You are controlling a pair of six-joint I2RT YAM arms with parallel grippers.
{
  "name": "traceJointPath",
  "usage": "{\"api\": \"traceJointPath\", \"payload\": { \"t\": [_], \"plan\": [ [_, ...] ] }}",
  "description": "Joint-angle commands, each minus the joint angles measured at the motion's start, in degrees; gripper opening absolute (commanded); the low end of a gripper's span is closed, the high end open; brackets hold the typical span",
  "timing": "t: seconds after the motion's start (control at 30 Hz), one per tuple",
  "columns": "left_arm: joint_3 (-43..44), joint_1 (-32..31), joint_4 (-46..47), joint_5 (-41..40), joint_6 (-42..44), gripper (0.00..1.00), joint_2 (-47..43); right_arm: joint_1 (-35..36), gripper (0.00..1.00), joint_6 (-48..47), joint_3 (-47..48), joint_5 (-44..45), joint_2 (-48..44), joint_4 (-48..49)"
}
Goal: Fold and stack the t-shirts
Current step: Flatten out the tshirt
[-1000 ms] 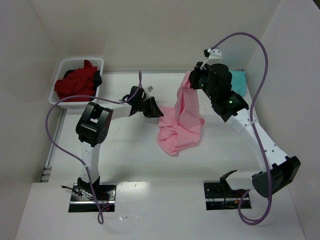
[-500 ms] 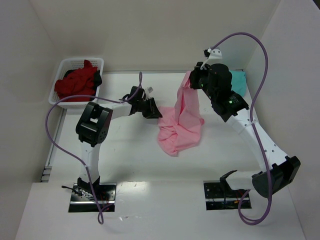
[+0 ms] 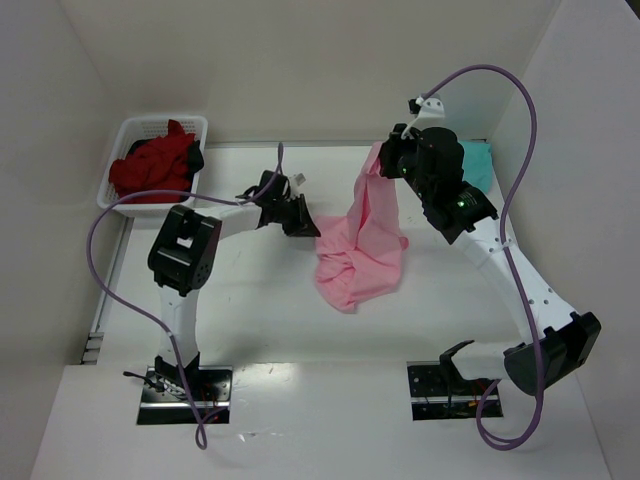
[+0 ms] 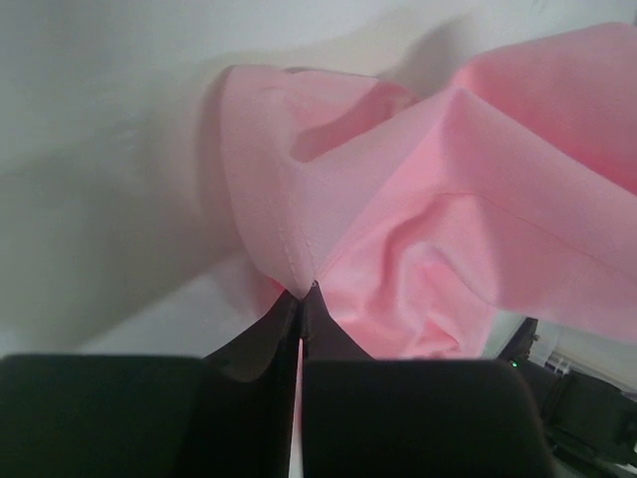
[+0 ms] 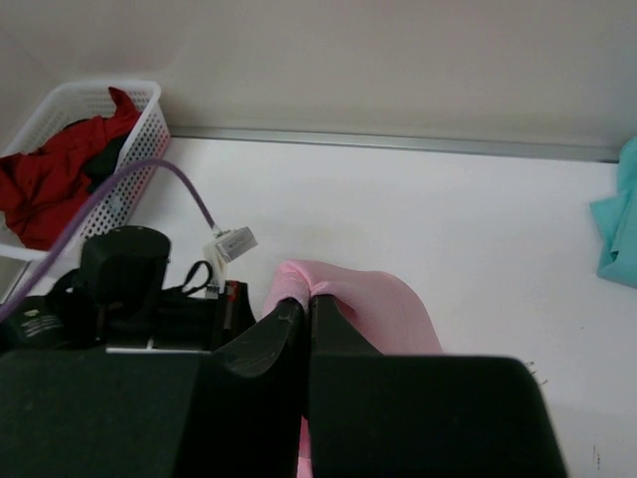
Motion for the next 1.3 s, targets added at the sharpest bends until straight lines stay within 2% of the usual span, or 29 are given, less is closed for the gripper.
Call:
{"api": "traceJointPath", "payload": {
  "t": [0.0, 0.17, 0.33, 0.57, 0.8, 0.9, 1.0, 1.27],
  "plan": [
    [7.00, 0.31, -3.56, 1.14, 3.62, 0.00, -10.53, -0.23, 0.00, 0.85, 1.05, 4.42, -0.32, 0.64],
    [15.45, 5.98, -10.00, -0.58, 6.91, 0.00, -21.64, -2.18, 0.00, 1.05, 6.22, 10.02, 0.82, 1.63],
    [25.65, 11.04, -15.52, -3.90, 10.40, 0.00, -26.15, -6.28, 0.00, 0.39, 13.81, 8.81, 3.61, 2.22],
    [31.14, 14.99, -17.61, -14.27, 11.96, 0.00, -32.19, -8.05, 0.00, -3.96, 23.09, 13.16, 5.39, 4.06],
    [32.75, 17.53, -18.66, -25.25, 12.95, 0.00, -35.67, -8.86, 0.00, -8.53, 28.20, 17.58, 6.53, 5.36],
    [33.37, 18.15, -18.67, -26.72, 10.92, 0.00, -36.38, -10.42, 0.00, -8.53, 30.02, 16.71, 5.61, 5.82],
    [30.07, 18.15, -16.35, -27.33, 7.73, 0.00, -39.43, -10.42, 0.00, -10.02, 31.01, 15.53, 5.39, 6.35],
    [23.53, 18.68, -11.91, -17.22, 3.09, 0.00, -44.48, -10.42, 0.00, -10.03, 30.91, 11.74, 4.86, 5.82]
  ]
}}
